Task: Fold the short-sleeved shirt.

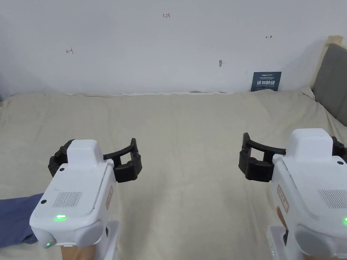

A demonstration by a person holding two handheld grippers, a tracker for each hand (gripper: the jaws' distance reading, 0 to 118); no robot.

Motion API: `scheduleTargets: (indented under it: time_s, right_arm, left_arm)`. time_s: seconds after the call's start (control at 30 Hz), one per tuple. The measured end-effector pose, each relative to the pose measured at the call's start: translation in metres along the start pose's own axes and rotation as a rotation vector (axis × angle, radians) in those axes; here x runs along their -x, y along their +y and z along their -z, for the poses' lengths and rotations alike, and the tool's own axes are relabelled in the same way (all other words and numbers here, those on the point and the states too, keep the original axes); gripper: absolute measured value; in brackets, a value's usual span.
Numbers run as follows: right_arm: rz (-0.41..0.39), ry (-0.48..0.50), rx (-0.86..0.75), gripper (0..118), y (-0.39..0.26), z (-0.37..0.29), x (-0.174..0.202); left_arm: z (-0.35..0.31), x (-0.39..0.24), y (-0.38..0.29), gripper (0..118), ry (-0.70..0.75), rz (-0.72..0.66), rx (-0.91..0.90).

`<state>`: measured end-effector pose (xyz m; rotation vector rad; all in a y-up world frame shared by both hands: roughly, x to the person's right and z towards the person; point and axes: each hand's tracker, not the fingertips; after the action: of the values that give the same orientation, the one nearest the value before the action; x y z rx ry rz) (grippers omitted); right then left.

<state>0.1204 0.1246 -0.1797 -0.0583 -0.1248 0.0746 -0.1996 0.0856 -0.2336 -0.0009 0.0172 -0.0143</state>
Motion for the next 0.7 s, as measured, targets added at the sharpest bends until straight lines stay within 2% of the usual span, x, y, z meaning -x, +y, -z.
scheduleTargets:
  time_s: [0.7]
  right_arm:
    - [0.008, 0.002, -0.014, 118, 0.0004, -0.0018, 0.0011]
  left_arm:
    - [-0.0041, -0.0036, 0.001, 118, -0.003, 0.011, -0.022]
